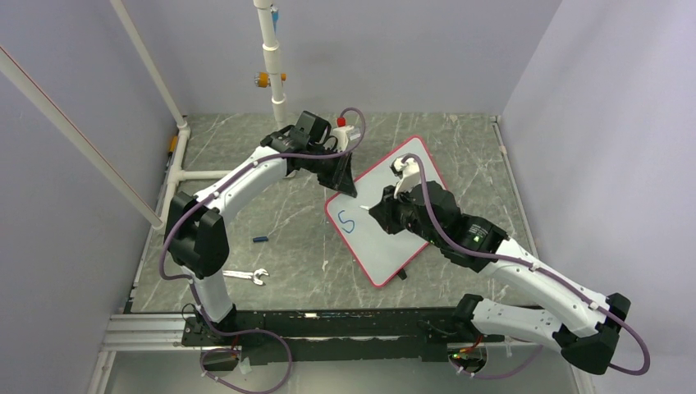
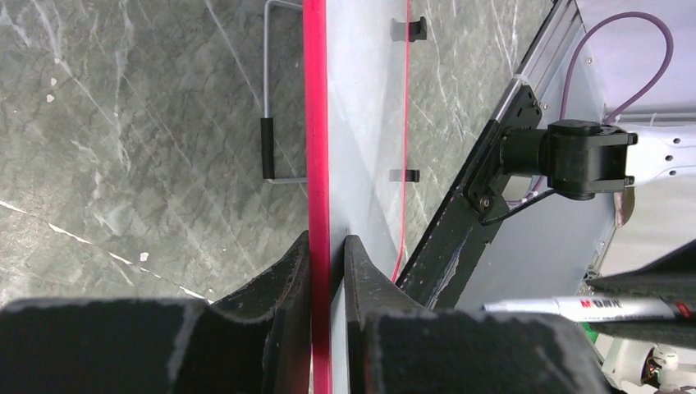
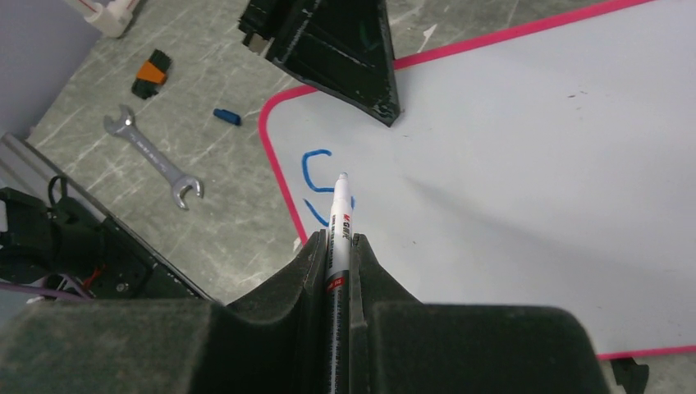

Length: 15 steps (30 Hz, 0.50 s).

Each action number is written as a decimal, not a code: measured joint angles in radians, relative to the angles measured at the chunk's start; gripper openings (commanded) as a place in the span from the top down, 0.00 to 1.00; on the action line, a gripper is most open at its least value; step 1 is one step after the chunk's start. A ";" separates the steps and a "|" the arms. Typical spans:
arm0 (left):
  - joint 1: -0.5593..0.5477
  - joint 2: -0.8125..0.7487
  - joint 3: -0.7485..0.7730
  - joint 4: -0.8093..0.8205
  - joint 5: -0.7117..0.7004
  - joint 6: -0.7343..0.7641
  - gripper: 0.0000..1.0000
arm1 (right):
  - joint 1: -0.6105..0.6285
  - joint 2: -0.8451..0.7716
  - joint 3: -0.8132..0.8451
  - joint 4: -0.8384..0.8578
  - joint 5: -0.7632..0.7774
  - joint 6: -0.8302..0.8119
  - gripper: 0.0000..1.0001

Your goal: Write a sentence on the whiteboard

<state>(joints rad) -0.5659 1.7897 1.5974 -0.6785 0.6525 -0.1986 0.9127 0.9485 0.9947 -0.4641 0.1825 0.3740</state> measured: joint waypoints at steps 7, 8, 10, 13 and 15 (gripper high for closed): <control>0.000 0.000 0.011 -0.031 -0.003 0.024 1.00 | -0.020 -0.001 -0.011 -0.023 0.032 -0.018 1.00; 0.000 0.000 0.012 -0.035 -0.004 0.027 1.00 | -0.023 -0.002 -0.015 -0.021 0.033 -0.019 1.00; 0.000 0.000 0.015 -0.043 -0.003 0.030 1.00 | -0.029 -0.008 -0.033 -0.021 0.032 -0.019 1.00; 0.000 0.000 0.019 -0.049 -0.003 0.035 1.00 | -0.042 -0.021 -0.062 -0.021 0.016 -0.019 1.00; 0.000 0.000 0.019 -0.052 -0.002 0.038 1.00 | -0.052 -0.027 -0.075 -0.020 -0.005 -0.019 1.00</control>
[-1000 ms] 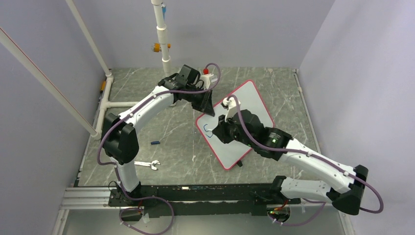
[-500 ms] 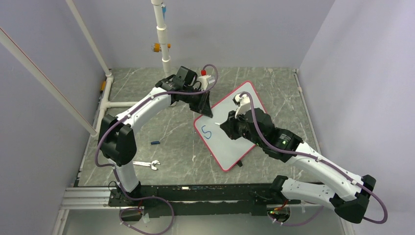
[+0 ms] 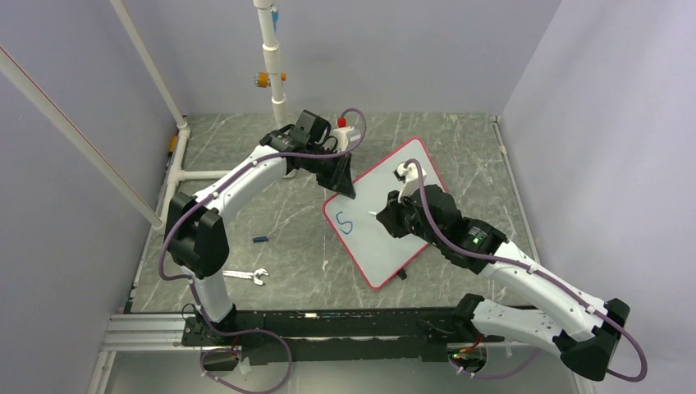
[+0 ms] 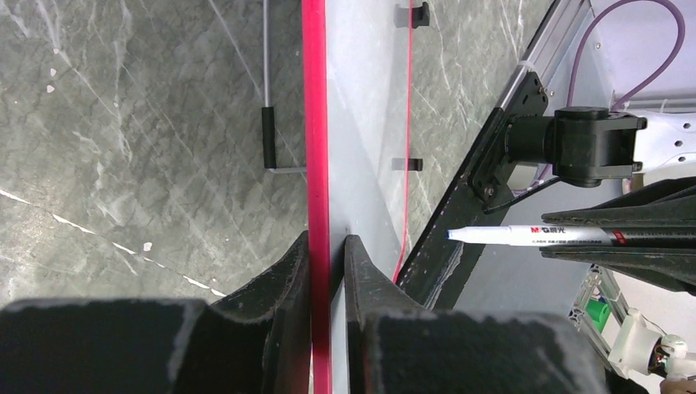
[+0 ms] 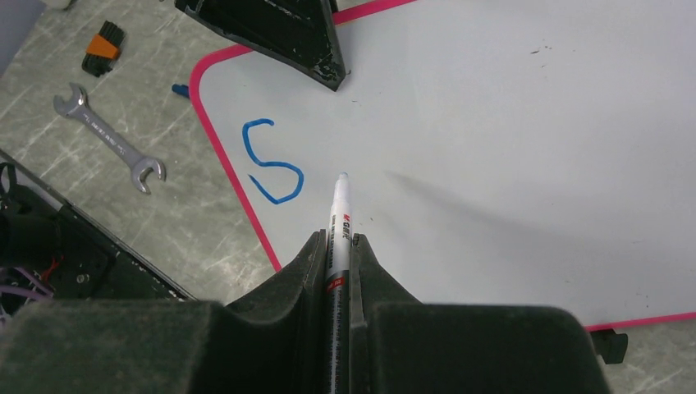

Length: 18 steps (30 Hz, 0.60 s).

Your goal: Write a sentence on the whiteboard

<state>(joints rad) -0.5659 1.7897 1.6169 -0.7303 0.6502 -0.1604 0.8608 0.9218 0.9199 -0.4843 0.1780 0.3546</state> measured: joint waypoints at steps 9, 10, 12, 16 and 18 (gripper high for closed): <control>0.000 0.000 0.000 -0.001 0.003 0.006 1.00 | -0.071 -0.003 -0.018 0.026 -0.098 -0.017 1.00; 0.000 0.000 0.000 0.000 0.003 0.006 1.00 | -0.079 -0.003 -0.019 0.030 -0.111 -0.020 1.00; 0.000 0.000 0.000 0.000 0.004 0.008 1.00 | -0.091 -0.003 -0.019 0.040 -0.130 -0.026 1.00; 0.000 0.000 0.000 0.000 0.004 0.009 1.00 | -0.100 0.000 -0.019 0.053 -0.171 -0.040 1.00; 0.000 0.000 0.001 -0.001 0.004 0.010 1.00 | -0.101 0.004 -0.019 0.054 -0.187 -0.046 1.00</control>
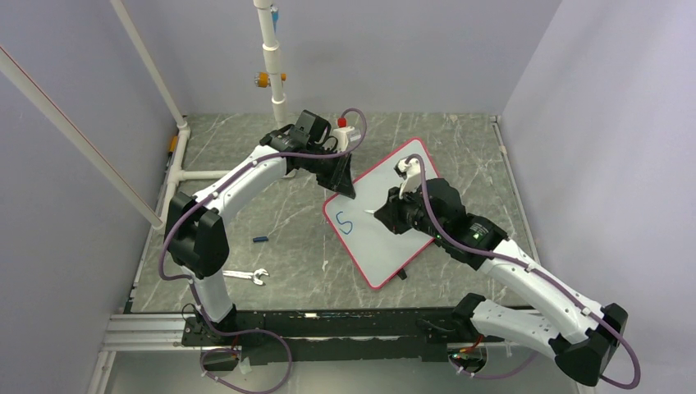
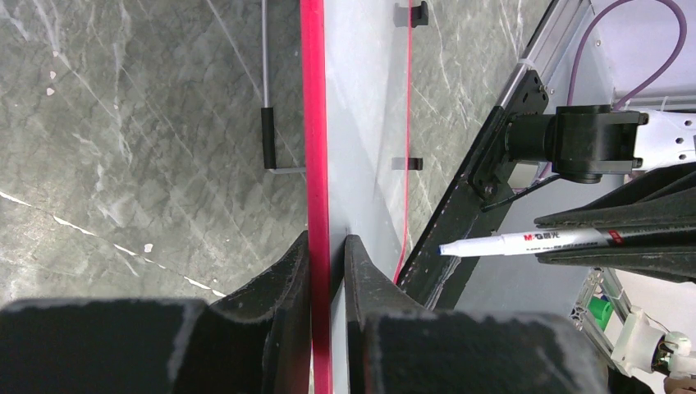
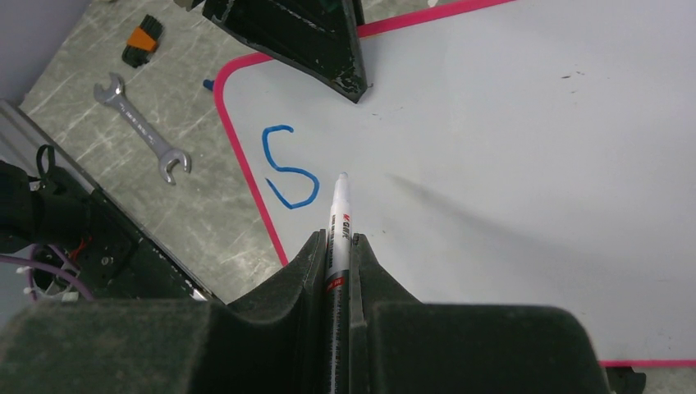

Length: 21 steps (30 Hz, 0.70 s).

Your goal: Write a sentence on the whiteboard

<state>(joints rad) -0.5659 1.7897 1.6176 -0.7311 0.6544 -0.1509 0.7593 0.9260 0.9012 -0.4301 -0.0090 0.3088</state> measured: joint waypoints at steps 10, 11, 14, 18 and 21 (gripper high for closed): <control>0.000 0.000 0.000 0.000 0.000 0.000 1.00 | -0.007 0.036 0.000 0.014 -0.034 -0.023 1.00; 0.000 0.000 0.000 0.000 0.000 0.000 1.00 | -0.008 0.039 0.000 0.014 -0.036 -0.023 1.00; 0.000 0.000 0.000 0.000 0.000 0.000 1.00 | -0.009 0.044 0.000 0.021 -0.043 -0.026 1.00; 0.000 0.000 0.000 0.000 0.000 0.000 1.00 | -0.012 0.046 0.000 0.032 -0.046 -0.030 1.00; 0.000 0.000 0.000 -0.001 0.000 0.000 1.00 | -0.013 0.048 0.000 0.036 -0.048 -0.029 1.00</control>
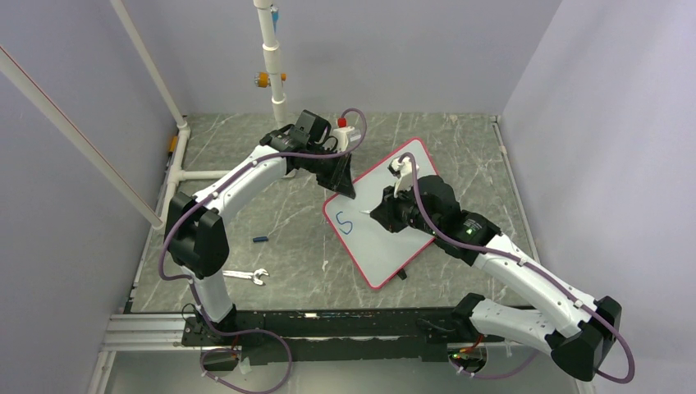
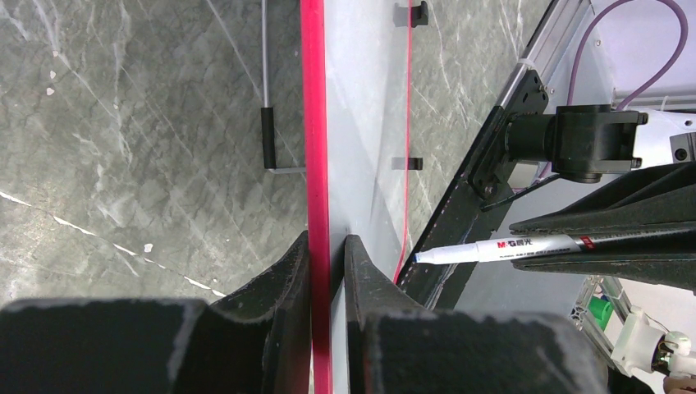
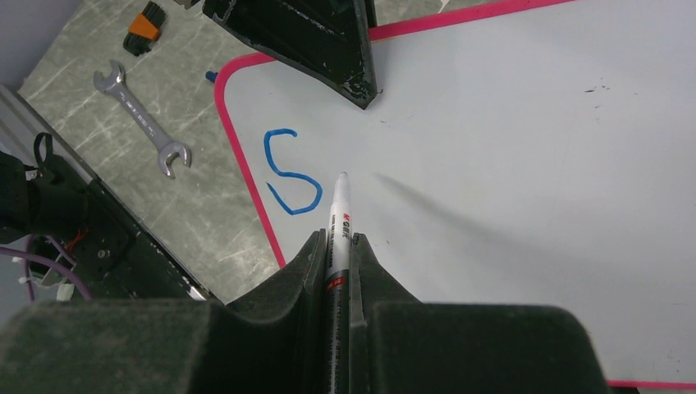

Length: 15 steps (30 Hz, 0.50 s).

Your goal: Write a sentence on the whiteboard

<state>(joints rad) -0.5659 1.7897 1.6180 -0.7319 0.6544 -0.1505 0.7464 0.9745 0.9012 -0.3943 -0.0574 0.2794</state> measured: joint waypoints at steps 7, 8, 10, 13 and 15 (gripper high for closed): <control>0.000 0.000 0.000 0.000 0.000 0.000 1.00 | 0.000 0.001 0.000 0.001 -0.001 0.000 1.00; 0.000 0.000 0.000 0.000 0.000 0.000 1.00 | 0.000 0.001 0.000 0.002 -0.001 0.000 1.00; 0.000 0.000 0.000 0.000 0.000 0.000 1.00 | 0.000 0.001 -0.002 0.007 -0.001 0.000 1.00; 0.000 0.000 0.000 0.000 0.000 0.000 1.00 | 0.000 0.004 -0.007 0.014 -0.002 0.000 1.00; 0.000 0.000 0.000 0.000 0.000 0.000 1.00 | 0.000 0.010 -0.011 0.021 -0.003 0.000 1.00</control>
<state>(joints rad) -0.5659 1.7897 1.6180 -0.7322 0.6544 -0.1505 0.7464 0.9840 0.8906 -0.3729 -0.0608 0.2798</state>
